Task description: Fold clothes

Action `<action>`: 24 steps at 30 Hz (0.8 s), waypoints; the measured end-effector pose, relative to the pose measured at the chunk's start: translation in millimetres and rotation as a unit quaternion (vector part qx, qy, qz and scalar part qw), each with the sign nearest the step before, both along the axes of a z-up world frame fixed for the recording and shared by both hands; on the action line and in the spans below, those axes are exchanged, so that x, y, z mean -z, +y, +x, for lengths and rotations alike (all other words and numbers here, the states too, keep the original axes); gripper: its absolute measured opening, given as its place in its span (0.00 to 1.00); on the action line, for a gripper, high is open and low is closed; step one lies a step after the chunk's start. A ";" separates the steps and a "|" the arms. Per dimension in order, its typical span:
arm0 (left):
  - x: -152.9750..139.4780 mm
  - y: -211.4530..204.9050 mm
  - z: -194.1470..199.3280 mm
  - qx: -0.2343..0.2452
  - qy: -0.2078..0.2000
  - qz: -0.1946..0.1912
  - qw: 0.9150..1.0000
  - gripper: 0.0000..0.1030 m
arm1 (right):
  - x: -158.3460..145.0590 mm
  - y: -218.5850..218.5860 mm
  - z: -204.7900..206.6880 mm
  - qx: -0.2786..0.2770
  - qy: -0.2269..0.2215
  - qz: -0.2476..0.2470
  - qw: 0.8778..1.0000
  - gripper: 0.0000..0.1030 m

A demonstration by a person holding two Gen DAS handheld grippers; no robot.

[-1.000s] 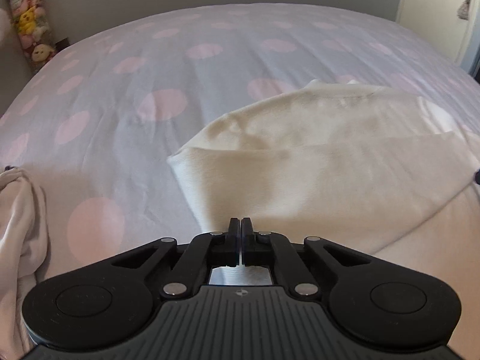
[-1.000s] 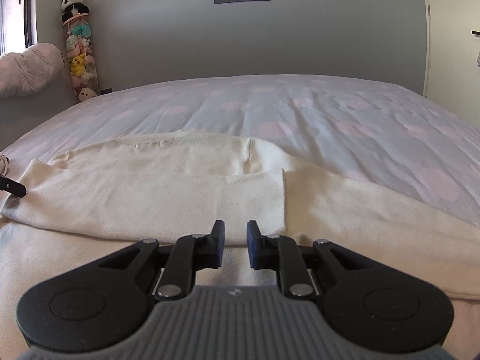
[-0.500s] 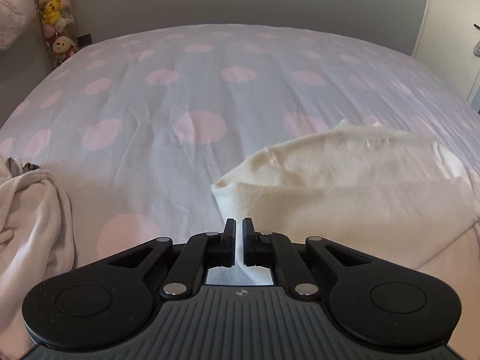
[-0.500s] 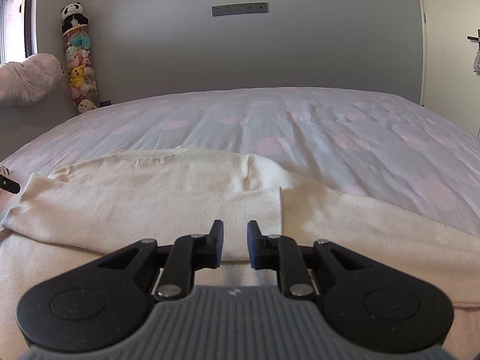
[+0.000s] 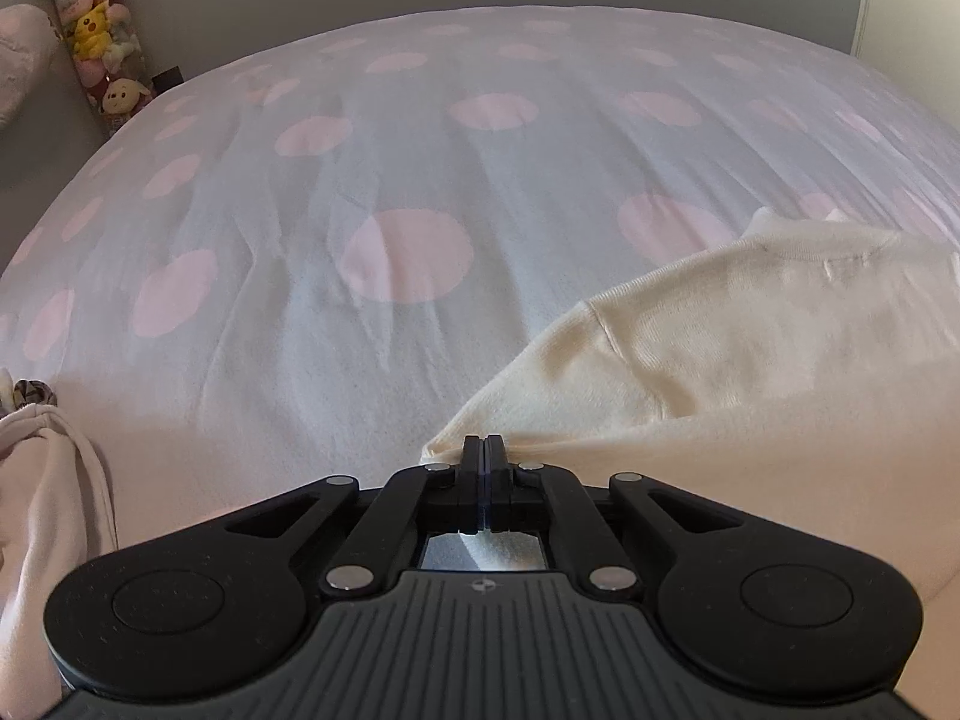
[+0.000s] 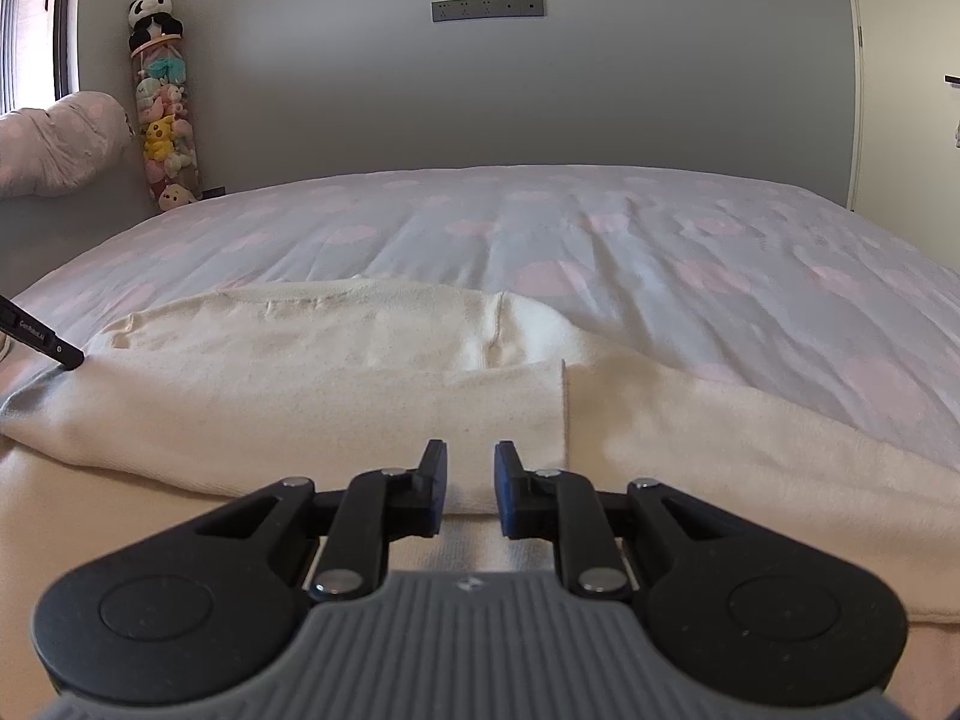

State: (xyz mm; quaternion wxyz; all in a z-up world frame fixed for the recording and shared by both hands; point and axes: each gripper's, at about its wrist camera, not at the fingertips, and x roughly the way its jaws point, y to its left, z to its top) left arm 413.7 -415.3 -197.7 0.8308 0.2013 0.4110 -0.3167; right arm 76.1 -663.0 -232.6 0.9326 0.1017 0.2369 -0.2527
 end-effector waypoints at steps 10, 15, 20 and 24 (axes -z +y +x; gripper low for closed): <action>-23.6 28.6 -71.2 0.046 0.023 -0.038 0.998 0.00 | -2.9 2.9 -1.3 -0.002 -0.004 -0.002 1.000 0.19; -0.2 30.2 -83.0 0.048 0.015 0.008 0.999 0.01 | 9.1 -1.2 3.3 0.002 0.034 0.013 0.999 0.17; -2.1 29.6 -84.6 0.028 0.012 0.021 0.999 0.01 | 11.6 -4.9 -0.4 0.004 0.029 0.027 0.999 0.16; -22.0 42.2 -100.2 0.010 0.014 -0.003 1.000 0.01 | 3.4 -7.2 -8.8 0.014 0.012 0.042 0.999 0.20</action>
